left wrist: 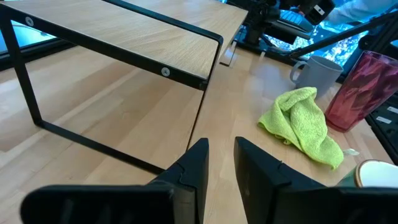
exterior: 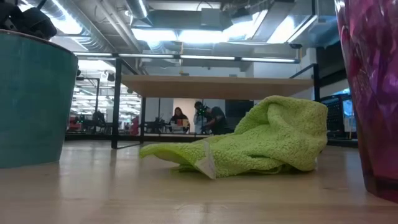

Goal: Stack small to large cups/mugs on shelf

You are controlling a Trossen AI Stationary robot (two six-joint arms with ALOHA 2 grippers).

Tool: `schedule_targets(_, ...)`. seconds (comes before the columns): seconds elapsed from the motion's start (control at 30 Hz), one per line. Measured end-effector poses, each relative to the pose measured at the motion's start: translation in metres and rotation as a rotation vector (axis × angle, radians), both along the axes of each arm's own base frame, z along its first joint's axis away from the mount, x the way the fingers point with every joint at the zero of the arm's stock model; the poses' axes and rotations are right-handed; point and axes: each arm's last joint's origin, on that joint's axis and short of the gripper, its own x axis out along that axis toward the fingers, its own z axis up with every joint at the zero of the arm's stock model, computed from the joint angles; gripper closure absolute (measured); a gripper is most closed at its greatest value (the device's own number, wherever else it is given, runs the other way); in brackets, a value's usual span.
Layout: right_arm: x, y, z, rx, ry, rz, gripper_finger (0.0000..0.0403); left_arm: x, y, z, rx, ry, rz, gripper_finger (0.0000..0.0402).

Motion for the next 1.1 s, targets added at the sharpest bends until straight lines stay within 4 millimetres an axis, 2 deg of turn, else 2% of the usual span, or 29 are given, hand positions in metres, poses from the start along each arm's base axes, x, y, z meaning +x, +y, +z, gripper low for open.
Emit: schedule_targets(1.1,-0.0003,0.0000,0.0016,0.011,-0.013,0.009,0.0243,0.0000,0.0000,0.0000,0.000,0.000,0.000,0.0331)
